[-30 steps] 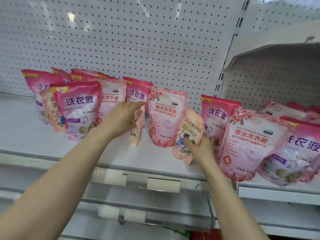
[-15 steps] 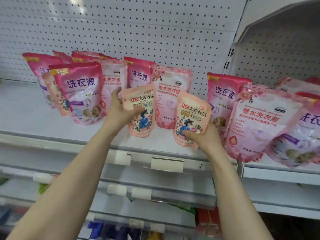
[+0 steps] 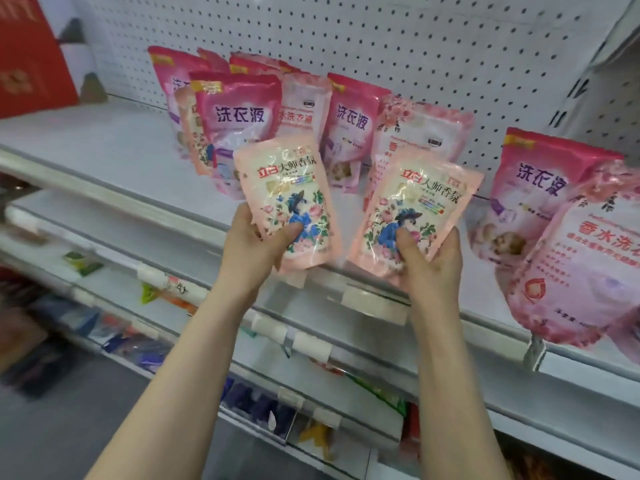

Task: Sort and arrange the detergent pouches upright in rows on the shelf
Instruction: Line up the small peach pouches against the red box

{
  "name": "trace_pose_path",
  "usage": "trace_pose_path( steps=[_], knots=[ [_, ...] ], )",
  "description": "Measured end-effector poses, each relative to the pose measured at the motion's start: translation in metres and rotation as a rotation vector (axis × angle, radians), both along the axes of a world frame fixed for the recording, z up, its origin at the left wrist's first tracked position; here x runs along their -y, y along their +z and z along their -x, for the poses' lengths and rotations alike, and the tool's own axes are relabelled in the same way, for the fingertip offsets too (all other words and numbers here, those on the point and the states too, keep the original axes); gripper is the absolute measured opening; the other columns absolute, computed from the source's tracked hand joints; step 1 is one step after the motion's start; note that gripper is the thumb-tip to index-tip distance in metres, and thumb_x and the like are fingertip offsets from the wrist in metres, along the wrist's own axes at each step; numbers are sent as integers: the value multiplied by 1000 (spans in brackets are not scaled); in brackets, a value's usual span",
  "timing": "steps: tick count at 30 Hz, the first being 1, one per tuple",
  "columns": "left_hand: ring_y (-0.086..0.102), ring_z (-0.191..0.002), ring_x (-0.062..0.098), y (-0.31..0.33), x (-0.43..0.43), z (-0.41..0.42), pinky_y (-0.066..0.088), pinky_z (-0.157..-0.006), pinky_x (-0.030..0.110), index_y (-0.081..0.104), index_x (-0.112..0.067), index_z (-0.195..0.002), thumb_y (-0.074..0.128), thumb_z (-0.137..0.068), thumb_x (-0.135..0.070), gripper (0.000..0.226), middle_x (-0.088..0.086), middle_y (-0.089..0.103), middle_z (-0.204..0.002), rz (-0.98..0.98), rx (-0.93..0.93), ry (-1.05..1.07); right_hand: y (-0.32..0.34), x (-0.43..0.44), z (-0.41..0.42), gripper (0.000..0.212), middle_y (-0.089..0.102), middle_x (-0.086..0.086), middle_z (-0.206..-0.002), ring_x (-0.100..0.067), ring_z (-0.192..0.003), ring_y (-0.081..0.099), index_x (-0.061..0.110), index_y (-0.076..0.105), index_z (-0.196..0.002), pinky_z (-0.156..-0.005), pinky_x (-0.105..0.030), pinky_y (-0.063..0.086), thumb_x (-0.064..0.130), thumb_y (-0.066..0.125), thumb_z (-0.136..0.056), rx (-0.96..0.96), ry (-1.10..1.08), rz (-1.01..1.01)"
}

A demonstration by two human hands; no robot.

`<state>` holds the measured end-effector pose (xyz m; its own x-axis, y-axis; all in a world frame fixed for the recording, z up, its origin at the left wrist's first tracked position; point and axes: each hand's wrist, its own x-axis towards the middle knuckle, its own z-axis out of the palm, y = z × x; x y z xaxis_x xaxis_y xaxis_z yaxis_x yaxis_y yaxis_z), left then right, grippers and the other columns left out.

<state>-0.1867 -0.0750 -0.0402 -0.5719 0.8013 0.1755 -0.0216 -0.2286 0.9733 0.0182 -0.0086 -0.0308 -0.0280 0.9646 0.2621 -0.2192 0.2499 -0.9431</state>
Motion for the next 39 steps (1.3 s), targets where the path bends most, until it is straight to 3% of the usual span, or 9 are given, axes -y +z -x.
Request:
trace_pose_path(
  steps=[3,7,12,17,22,28,32,35,39],
  knots=[
    [71,-95,26,-17,37,19,57,-72,39,47,-12,-120,80,-75,-20,57,8,71,-111,34,88,46,-6,16,26,39,71,4,-113,-10,-99,71,22,55,-124,-74,-25,59,5,66,-91,43,128,-18],
    [73,-87,25,-27,69,52,60,-65,35,53,-16,-111,71,-83,-12,33,10,73,-105,25,158,109,-13,32,66,33,73,1,-110,-15,-99,72,17,59,-120,-78,-29,60,4,66,-91,112,235,-17],
    [73,-86,24,-25,83,112,60,-65,34,56,-19,-107,68,-85,-8,27,9,73,-105,-22,171,106,-12,48,129,29,74,5,-102,-11,-89,74,21,59,-115,-61,-25,58,3,65,-92,123,282,5],
    [72,-90,25,-16,101,199,60,-71,37,54,-13,-115,67,-86,-9,32,11,72,-107,-30,147,78,-13,66,213,30,74,-1,-111,-20,-97,73,21,59,-116,-76,-49,61,5,66,-91,116,254,13],
    [72,-90,22,-10,112,290,60,-70,34,54,-11,-116,70,-78,-17,41,8,73,-105,-60,118,81,-13,81,305,31,75,4,-108,-16,-97,73,19,60,-120,-74,-36,62,9,66,-92,82,247,8],
    [72,-89,18,-4,97,371,60,-72,35,51,-9,-120,63,-89,-11,33,7,71,-107,-53,85,127,6,66,386,32,73,3,-110,-12,-97,72,16,59,-122,-72,-31,61,12,67,-92,130,209,-46],
    [70,-97,21,1,68,424,59,-75,39,49,-4,-124,63,-89,-7,38,8,69,-113,-69,44,160,28,31,440,30,71,12,-108,-4,-99,69,23,59,-118,-86,-28,57,15,69,-90,237,163,-159],
    [71,-91,12,7,41,468,59,-71,28,48,-7,-121,61,-90,-4,34,4,69,-111,-81,39,196,42,-5,489,25,71,11,-109,-6,-98,68,23,59,-115,-89,-35,56,23,67,-91,341,131,-222],
    [70,-96,19,18,2,537,60,-73,35,49,-3,-127,59,-92,-5,37,8,68,-115,-66,2,247,54,-62,565,24,70,4,-109,-14,-96,68,17,60,-114,-86,-42,56,25,64,-92,516,130,-263]
  ],
)
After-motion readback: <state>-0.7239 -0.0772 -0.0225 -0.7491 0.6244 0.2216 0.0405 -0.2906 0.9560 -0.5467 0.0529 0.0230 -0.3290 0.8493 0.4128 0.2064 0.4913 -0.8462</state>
